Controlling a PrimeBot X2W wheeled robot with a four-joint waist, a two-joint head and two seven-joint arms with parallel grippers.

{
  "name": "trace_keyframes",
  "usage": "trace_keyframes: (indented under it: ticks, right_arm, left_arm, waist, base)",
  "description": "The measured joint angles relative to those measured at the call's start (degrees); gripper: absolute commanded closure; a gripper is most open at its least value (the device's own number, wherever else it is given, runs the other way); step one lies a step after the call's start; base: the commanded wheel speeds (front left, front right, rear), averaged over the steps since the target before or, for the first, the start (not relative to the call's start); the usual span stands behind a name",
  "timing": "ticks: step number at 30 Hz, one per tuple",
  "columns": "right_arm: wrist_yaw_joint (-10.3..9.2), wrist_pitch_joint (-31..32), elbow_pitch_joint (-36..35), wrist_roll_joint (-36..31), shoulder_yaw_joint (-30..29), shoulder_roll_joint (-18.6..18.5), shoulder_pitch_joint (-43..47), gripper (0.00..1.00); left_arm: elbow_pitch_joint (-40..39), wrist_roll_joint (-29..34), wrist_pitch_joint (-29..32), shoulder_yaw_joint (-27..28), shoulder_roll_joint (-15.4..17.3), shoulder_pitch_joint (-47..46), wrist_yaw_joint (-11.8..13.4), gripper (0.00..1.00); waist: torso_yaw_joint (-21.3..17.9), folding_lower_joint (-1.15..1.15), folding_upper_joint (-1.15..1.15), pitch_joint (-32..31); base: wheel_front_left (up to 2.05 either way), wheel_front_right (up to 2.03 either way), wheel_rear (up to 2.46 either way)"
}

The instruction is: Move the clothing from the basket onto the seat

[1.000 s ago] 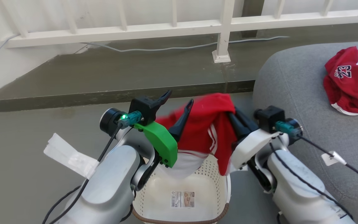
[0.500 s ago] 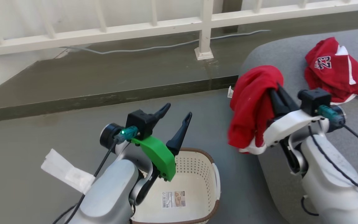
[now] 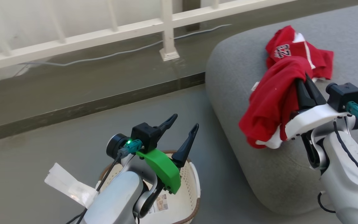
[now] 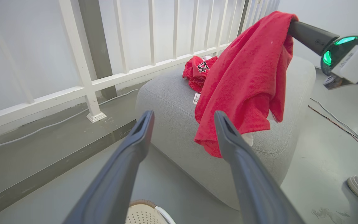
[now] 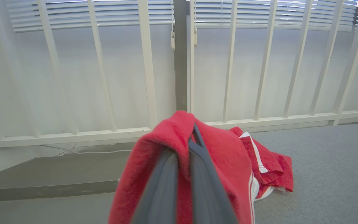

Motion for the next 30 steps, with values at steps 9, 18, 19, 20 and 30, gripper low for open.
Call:
trace_keyframes:
  ticks: [9, 18, 19, 20, 30]
  right_arm:
    - [-0.1, 0.0, -1.57, 0.0, -1.89, -1.53, 1.93, 1.0]
    - [0.02, 0.0, -2.92, 0.19, -3.89, -2.18, 2.76, 1.0]
    - [0.01, 0.0, -3.04, 0.32, -4.28, -2.45, 2.76, 1.0]
    - [0.02, 0.0, -3.13, 0.58, -4.66, -2.66, 2.76, 1.0]
    - [0.83, 0.0, -3.15, 1.07, -6.22, -3.81, -3.13, 1.0]
  left_arm:
    - [-0.55, 0.01, -0.51, -0.73, 0.0, 0.85, 0.0, 0.0]
    - [-1.44, 0.36, -0.49, -1.19, -0.05, 0.91, 0.03, 0.0]
    - [-1.74, 0.36, -0.48, -1.26, -0.08, 0.91, 0.03, 0.0]
    - [-1.99, 0.36, -0.46, -1.3, -0.09, 0.91, 0.03, 0.0]
    - [-3.42, 0.84, 1.63, -1.34, 0.04, 0.46, 1.08, 0.0]
  waist:
    - [-6.48, 0.0, 0.0, 0.38]
    - [-11.35, 0.0, 0.0, 1.75]
    - [-11.53, 0.0, 0.0, 2.11]
    - [-11.64, 0.0, 0.0, 2.49]
    - [-10.54, 0.0, 0.0, 7.67]
  base:
    - [0.0, 0.0, 0.0]
    - [0.0, 0.0, 0.0]
    - [0.0, 0.0, 0.0]
    - [0.0, 0.0, 0.0]
    - [0.0, 0.0, 0.0]
